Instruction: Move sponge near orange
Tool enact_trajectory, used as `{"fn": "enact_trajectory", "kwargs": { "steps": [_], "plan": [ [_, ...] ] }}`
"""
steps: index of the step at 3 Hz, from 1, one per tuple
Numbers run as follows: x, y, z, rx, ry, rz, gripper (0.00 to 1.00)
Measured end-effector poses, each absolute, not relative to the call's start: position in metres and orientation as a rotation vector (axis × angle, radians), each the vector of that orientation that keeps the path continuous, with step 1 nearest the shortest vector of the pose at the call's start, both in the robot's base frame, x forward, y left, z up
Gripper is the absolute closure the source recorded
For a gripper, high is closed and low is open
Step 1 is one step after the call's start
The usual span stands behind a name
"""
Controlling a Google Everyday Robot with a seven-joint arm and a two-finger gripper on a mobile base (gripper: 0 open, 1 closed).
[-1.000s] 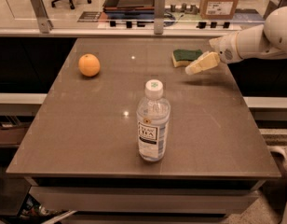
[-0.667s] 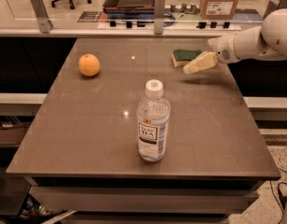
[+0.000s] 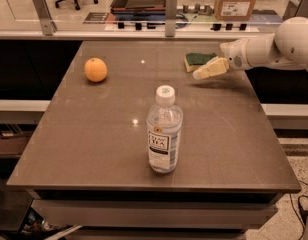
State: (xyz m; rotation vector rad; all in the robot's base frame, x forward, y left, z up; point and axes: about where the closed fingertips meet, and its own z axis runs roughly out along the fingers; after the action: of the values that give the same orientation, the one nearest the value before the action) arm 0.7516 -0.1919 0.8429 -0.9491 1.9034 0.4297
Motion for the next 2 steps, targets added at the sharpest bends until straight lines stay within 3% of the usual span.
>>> {"fn": "enact_trajectory", "kwargs": {
  "steps": [2],
  "plan": [
    [0.7504, -0.1991, 0.8299, -0.896, 1.911, 0.423, 0.00]
  ]
}}
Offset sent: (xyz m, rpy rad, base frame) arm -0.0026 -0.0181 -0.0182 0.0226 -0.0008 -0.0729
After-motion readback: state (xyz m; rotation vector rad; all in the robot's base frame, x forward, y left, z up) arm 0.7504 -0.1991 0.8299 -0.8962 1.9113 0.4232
